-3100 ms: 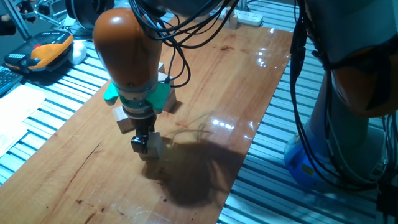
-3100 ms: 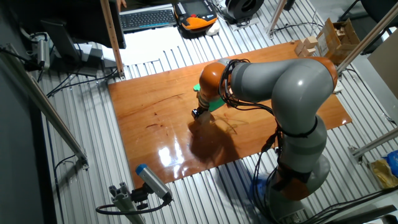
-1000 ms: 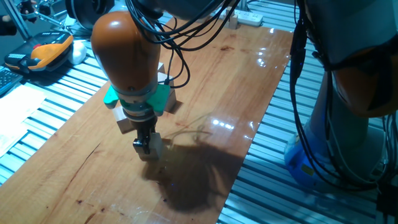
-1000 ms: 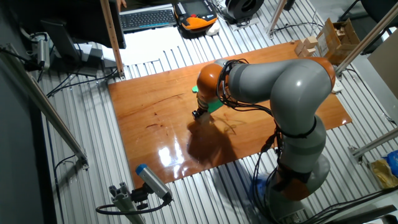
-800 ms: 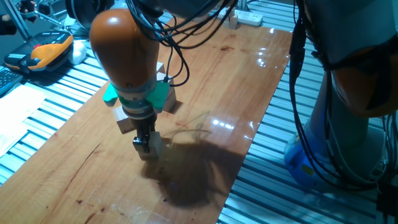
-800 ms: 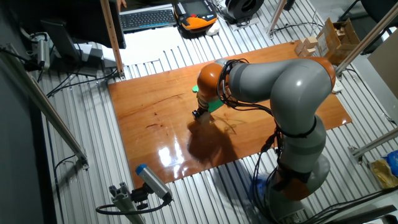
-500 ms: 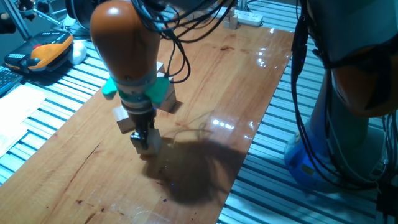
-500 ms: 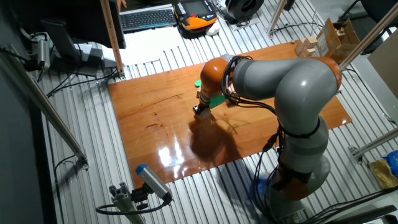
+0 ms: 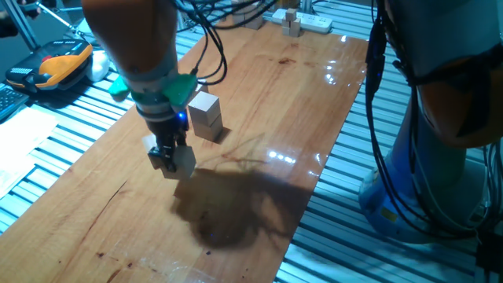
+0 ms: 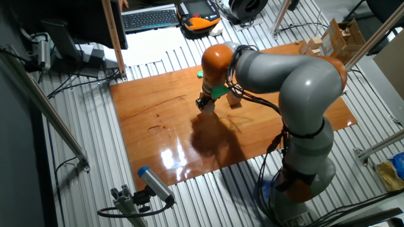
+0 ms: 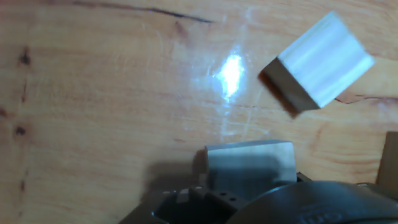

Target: Stack the blocks in a vertical line of five

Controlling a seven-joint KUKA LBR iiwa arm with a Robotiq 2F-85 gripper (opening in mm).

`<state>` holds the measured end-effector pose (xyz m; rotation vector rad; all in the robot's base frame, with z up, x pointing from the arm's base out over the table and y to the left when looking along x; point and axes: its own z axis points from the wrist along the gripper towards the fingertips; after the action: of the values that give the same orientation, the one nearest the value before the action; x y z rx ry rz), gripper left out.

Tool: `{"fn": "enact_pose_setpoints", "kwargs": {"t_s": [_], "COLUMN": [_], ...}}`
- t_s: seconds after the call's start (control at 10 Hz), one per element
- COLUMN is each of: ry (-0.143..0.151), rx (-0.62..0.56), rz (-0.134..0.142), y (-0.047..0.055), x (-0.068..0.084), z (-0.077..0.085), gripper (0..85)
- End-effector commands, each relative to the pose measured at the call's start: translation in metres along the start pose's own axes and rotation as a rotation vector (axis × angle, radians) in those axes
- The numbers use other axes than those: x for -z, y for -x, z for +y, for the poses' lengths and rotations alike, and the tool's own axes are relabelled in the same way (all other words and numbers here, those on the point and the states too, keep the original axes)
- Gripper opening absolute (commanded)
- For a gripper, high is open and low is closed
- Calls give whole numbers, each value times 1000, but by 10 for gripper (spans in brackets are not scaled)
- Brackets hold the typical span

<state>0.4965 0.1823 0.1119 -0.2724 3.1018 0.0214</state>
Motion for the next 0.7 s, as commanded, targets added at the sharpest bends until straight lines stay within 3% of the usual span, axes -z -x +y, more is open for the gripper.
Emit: {"fn": "enact_pose_setpoints", "kwargs": {"t_s": [0.0,0.2,0.3,0.4,0.6], "ry": [6,-6,-7,5,5], "rx": [-39,-55,-61,-64,-72], "rz": [-13,-22,-12,4,0], "y": [-2,-5,-7,-8,-7], "x": [1,12,22,34,52], "z": [1,0,-2,-7,-21], "gripper": [0,0,0,0,0]}}
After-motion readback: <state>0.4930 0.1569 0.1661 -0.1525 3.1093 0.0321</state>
